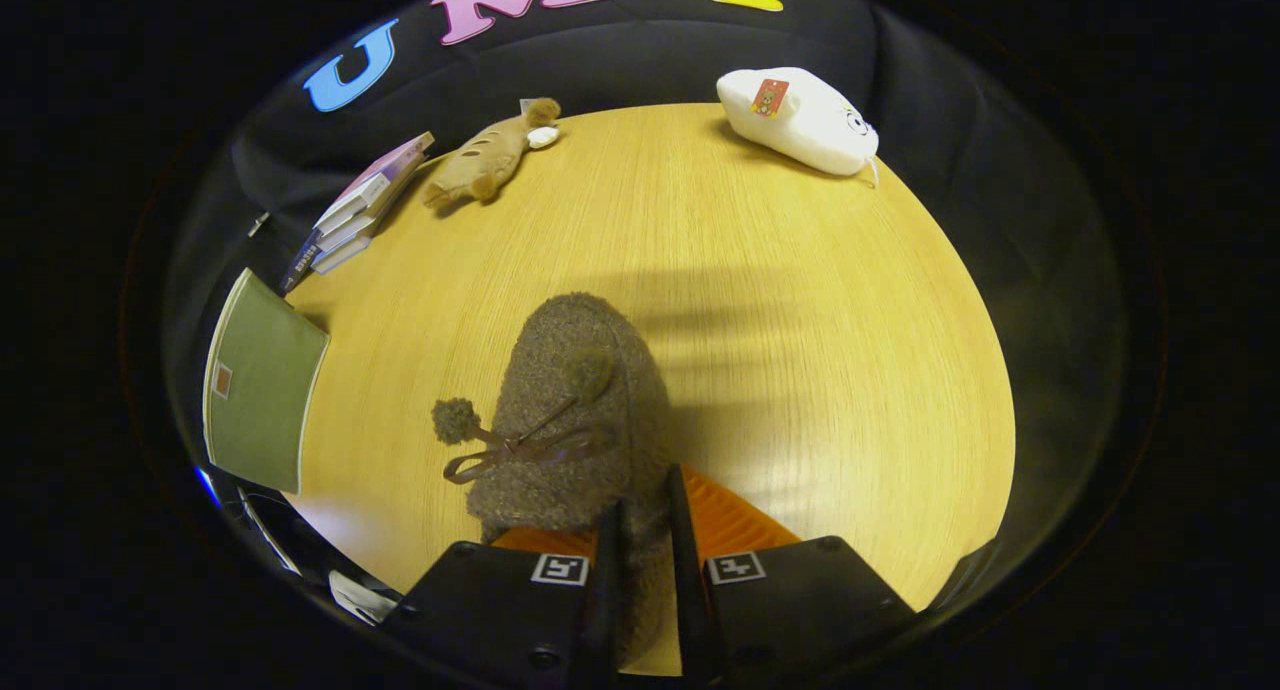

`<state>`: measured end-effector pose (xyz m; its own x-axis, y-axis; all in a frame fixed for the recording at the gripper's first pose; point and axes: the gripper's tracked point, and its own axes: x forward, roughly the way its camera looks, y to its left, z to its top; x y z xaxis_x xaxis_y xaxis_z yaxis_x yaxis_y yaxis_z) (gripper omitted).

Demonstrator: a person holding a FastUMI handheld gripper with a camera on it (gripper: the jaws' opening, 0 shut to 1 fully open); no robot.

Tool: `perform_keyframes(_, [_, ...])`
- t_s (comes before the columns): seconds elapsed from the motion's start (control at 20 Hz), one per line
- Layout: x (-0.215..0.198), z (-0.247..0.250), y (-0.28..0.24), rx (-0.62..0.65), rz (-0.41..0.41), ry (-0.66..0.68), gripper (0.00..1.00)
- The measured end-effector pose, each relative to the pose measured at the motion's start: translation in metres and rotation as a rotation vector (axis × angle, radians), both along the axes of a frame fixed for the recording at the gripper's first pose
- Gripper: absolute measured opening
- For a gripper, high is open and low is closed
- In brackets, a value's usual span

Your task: Open the storage box then place both shoes into the box .Put the left shoe in first, then the right shoe, with the right side of both shoes facing outward in a uniform manner.

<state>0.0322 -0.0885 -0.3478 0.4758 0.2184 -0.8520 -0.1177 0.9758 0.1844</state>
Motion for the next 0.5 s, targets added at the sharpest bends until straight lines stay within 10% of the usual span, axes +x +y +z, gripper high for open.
perform_keyframes(0.1, [0.002, 0.001, 0.0, -0.015, -0.036, -0.004, 0.11])
perform_keyframes(0.5, [-0.029, 0.07, 0.046, 0.059, -0.22, -0.019, 0.07])
